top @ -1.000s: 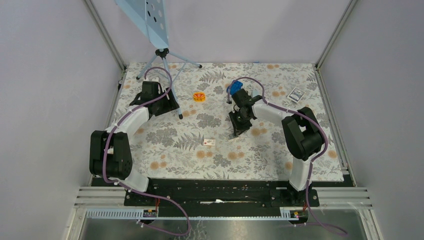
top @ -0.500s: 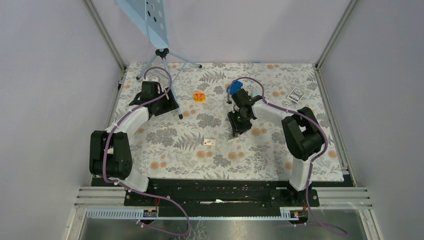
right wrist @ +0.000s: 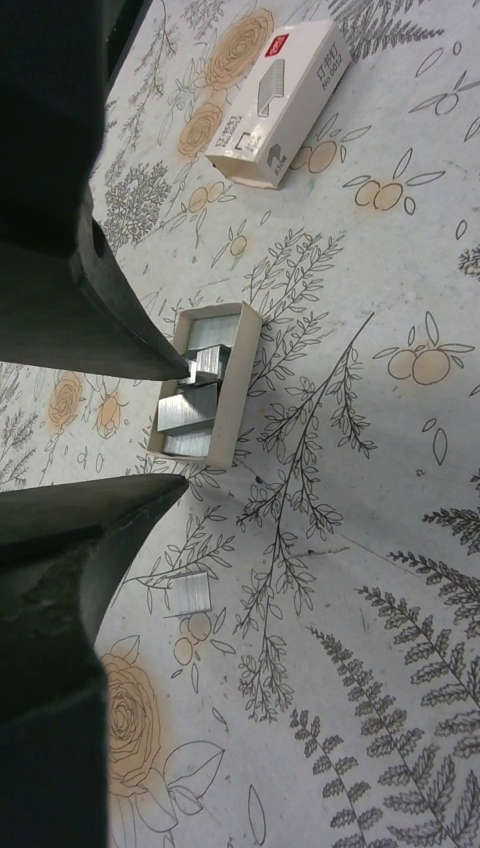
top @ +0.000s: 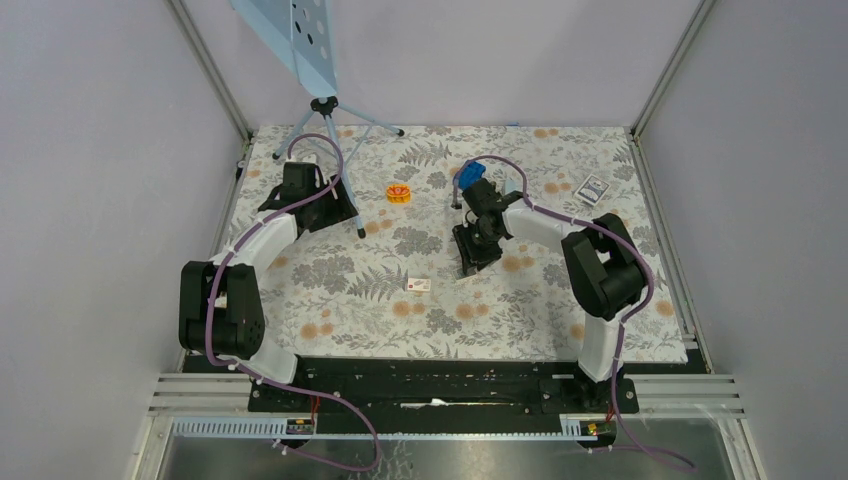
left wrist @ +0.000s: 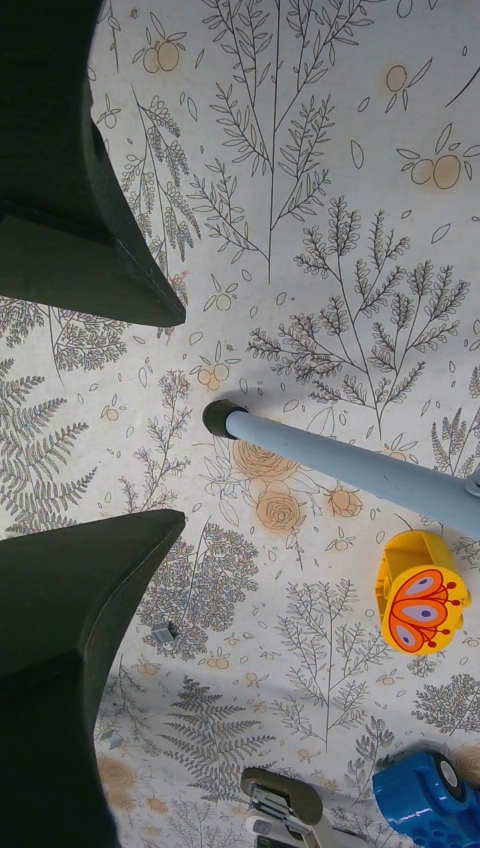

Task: Unload the staples from the stapler
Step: Adjust the staple in the staple box.

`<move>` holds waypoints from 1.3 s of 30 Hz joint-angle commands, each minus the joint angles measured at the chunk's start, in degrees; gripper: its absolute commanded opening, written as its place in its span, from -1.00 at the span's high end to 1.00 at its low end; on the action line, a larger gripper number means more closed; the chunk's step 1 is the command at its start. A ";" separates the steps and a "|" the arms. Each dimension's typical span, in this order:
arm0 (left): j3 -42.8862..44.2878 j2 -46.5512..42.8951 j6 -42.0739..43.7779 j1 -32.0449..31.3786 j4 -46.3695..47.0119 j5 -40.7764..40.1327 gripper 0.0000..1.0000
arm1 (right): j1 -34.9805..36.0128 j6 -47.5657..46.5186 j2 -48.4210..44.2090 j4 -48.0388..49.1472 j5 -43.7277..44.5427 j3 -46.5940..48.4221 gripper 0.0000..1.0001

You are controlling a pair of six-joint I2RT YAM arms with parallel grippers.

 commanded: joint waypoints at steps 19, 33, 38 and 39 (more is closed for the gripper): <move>2.57 0.31 0.41 0.38 2.43 0.50 -0.43 | 1.52 -0.95 1.26 -0.63 2.72 1.81 0.39; 2.53 0.22 0.40 0.48 2.41 0.54 -0.43 | 1.58 -0.51 -0.91 -0.34 3.41 2.38 0.20; 2.57 0.19 0.40 0.47 2.45 0.54 -0.43 | 1.53 -0.35 -2.14 -0.51 3.14 2.86 0.18; 2.55 0.13 0.40 0.47 2.43 0.54 -0.43 | 1.52 -0.29 -2.26 -0.38 3.06 2.90 0.17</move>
